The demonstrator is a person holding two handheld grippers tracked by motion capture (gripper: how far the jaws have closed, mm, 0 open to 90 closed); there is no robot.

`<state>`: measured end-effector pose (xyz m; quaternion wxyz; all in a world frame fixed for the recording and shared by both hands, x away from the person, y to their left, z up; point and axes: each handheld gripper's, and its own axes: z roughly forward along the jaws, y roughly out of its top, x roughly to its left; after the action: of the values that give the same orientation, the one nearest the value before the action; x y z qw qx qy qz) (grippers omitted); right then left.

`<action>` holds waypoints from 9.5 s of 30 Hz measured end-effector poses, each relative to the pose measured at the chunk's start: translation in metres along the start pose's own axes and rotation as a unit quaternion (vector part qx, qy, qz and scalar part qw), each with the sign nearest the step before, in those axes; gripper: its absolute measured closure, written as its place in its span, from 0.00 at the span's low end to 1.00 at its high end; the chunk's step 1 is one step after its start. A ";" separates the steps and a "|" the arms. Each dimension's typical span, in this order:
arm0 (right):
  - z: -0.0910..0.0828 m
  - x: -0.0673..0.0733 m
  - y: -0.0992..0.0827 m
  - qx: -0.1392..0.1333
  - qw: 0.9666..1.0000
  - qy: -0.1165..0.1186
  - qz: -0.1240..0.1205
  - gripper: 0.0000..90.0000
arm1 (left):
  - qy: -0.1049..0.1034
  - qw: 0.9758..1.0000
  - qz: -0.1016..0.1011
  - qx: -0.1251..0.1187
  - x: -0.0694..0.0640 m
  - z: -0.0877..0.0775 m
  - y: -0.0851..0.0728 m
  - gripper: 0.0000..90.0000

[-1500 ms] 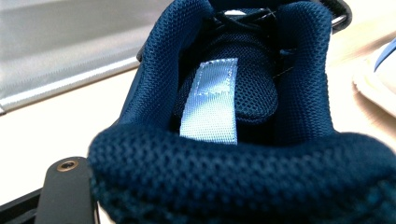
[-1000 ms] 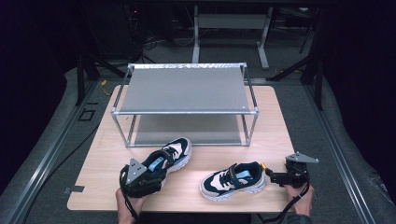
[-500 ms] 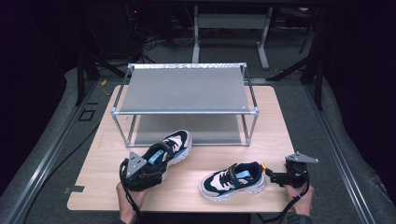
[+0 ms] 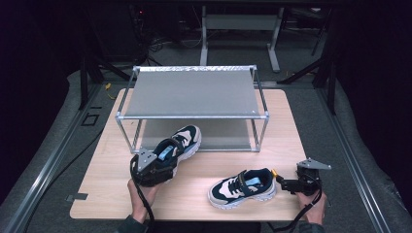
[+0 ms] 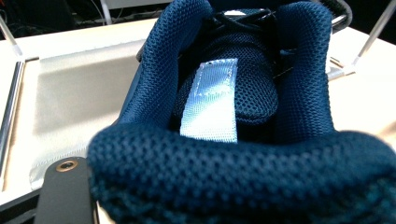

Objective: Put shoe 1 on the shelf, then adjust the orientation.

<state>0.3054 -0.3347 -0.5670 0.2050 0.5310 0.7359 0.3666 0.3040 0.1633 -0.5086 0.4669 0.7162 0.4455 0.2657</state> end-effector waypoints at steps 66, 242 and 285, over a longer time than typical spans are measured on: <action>0.000 -0.001 0.000 0.005 1.000 0.004 -0.001 0.01 | 0.066 0.994 -0.055 0.072 0.034 0.104 0.014 0.16; -0.038 0.140 0.066 0.100 0.924 0.235 -0.284 0.81 | 0.007 0.985 0.014 0.171 0.051 0.021 -0.059 0.01; -0.003 0.178 0.080 0.089 0.984 0.057 -0.142 0.47 | 0.013 0.985 0.010 0.171 0.052 0.021 -0.059 0.01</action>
<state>0.2910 -0.1570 -0.4886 0.1650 0.4153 0.8440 0.2967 0.3217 0.2101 -0.5732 0.3291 0.7865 0.4831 0.1992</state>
